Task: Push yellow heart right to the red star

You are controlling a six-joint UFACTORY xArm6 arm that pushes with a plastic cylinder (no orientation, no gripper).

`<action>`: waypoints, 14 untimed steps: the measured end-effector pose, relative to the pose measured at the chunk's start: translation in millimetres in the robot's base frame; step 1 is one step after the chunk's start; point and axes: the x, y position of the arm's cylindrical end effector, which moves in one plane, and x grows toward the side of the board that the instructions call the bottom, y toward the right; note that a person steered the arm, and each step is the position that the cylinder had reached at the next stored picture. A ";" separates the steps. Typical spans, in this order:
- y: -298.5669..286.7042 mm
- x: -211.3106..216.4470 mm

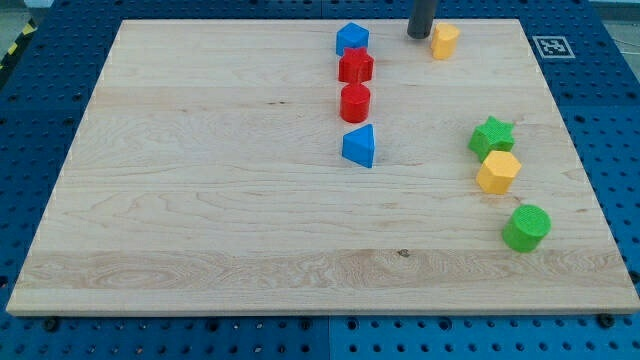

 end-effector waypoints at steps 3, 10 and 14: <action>18.3 -14.8; 58.4 -15.3; 51.1 -8.1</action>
